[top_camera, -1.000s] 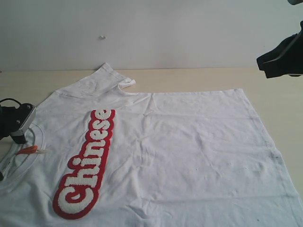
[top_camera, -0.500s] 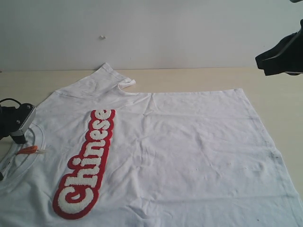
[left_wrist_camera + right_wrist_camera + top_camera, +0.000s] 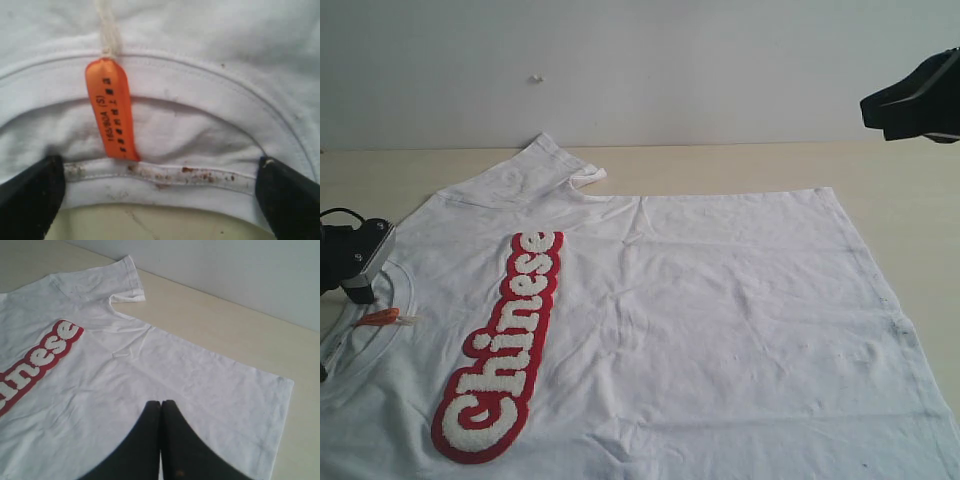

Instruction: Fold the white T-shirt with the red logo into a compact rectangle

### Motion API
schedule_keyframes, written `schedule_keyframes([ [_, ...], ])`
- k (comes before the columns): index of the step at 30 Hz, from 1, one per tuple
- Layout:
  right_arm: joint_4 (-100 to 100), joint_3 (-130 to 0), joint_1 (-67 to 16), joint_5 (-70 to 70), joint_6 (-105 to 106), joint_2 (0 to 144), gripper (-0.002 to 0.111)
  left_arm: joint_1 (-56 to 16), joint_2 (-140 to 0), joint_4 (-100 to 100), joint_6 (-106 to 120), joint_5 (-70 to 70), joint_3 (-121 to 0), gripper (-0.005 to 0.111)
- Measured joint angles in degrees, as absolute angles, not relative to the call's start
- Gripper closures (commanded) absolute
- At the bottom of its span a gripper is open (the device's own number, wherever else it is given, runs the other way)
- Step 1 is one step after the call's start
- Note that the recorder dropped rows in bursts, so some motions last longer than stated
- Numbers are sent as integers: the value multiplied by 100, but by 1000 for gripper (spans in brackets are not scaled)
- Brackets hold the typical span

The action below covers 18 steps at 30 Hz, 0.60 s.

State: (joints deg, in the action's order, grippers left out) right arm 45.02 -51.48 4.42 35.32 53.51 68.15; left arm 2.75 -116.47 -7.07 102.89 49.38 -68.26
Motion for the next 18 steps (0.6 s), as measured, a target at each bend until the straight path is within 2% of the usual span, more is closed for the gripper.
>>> schedule_keyframes([
  [5, 4638, -5148, 442, 3532, 5362, 6802, 108, 275, -11647, -707, 10289, 4938, -6826, 3],
  [8, 4691, -5148, 442, 3596, 5502, 6802, 101, 275, -11647, -707, 10289, 4938, -6826, 3],
  [9, 4759, -5148, 442, 3712, 5695, 6802, 87, 275, -11647, -707, 10289, 4938, -6826, 3],
  [10, 5079, -5148, 442, 4038, 6300, 6802, 79, 275, -11647, -707, 10289, 4938, -6826, 3],
  [11, 5326, -5148, 442, 4250, 6649, 6802, 60, 275, -11647, -707, 10289, 4938, -6826, 3],
  [12, 5721, -5148, 442, 4547, 7153, 6802, 50, 275, -11647, -707, 10289, 4938, -6826, 3],
  [13, 5821, -5148, 442, 4619, 7266, 6802, 14, 275, -11647, -707, 10289, 4938, -6826, 3],
  [14, 5851, -5148, 442, 4672, 7397, 6802, 4, 275, -11647, -707, 10289, 4938, -6826, 3],
  [18, 5838, -5148, 442, 4767, 7503, 6802, 3, 275, -11647, -707, 10289, 4938, -6826, 3],
])
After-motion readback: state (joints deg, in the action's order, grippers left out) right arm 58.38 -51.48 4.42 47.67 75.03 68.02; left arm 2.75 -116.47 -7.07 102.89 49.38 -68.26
